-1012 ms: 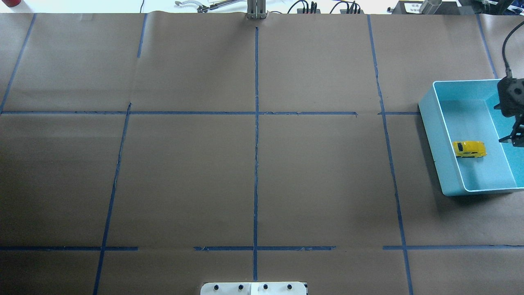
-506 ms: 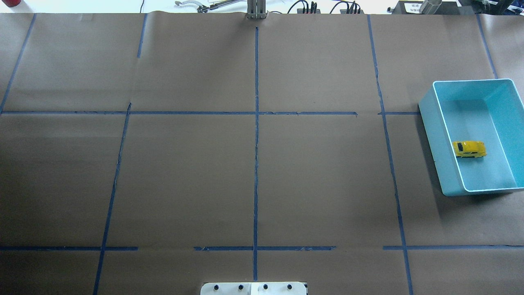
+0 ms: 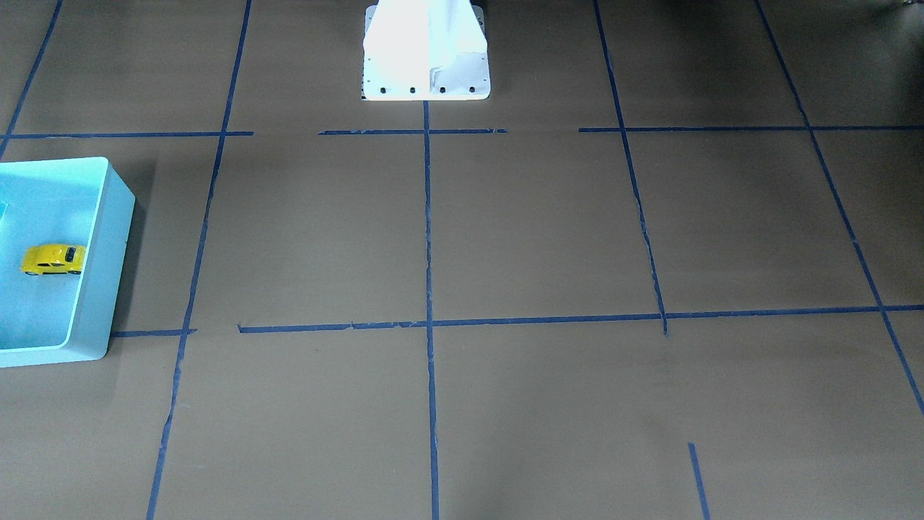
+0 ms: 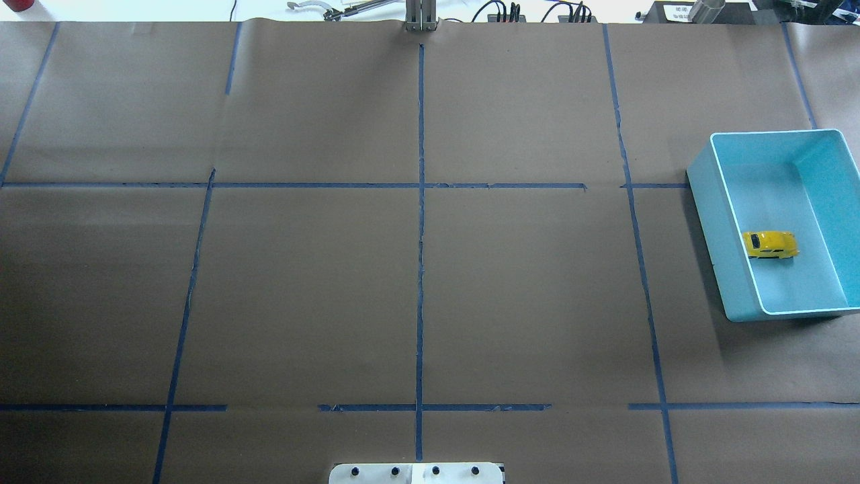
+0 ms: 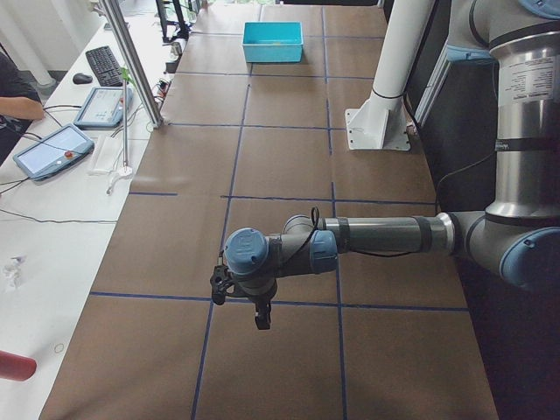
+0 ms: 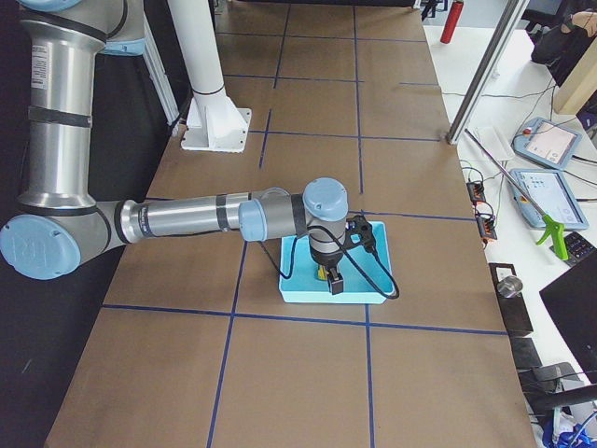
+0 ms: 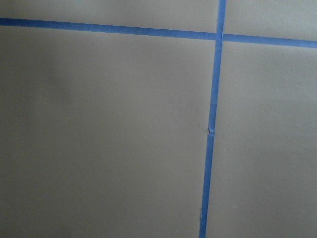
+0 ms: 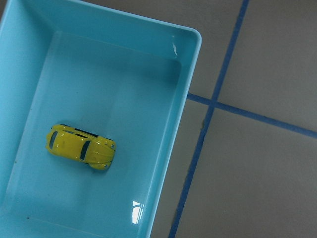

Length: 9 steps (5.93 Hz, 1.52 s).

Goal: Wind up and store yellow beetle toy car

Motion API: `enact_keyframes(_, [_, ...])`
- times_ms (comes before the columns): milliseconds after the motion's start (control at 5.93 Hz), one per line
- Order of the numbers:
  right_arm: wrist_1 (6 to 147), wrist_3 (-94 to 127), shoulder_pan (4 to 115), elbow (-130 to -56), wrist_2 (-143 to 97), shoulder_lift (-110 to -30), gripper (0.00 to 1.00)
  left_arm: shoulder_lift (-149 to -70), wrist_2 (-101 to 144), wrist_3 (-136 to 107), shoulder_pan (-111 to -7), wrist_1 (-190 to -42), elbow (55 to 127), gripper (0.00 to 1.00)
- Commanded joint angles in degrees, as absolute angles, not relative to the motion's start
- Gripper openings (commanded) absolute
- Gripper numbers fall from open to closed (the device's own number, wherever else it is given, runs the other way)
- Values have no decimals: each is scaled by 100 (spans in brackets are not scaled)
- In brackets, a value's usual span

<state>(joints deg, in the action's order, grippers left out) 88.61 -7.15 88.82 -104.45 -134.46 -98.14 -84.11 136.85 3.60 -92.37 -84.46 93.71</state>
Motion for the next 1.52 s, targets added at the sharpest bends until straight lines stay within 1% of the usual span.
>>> enact_keyframes(0, [8903, 31, 9175, -10170, -13473, -9941, 100, -8420, 13685, 360, -9237, -8446, 9334, 100])
enact_keyframes(1349, [8947, -483, 9281, -10169, -13456, -10020, 100, -8420, 13685, 360, -9237, -8446, 9334, 100])
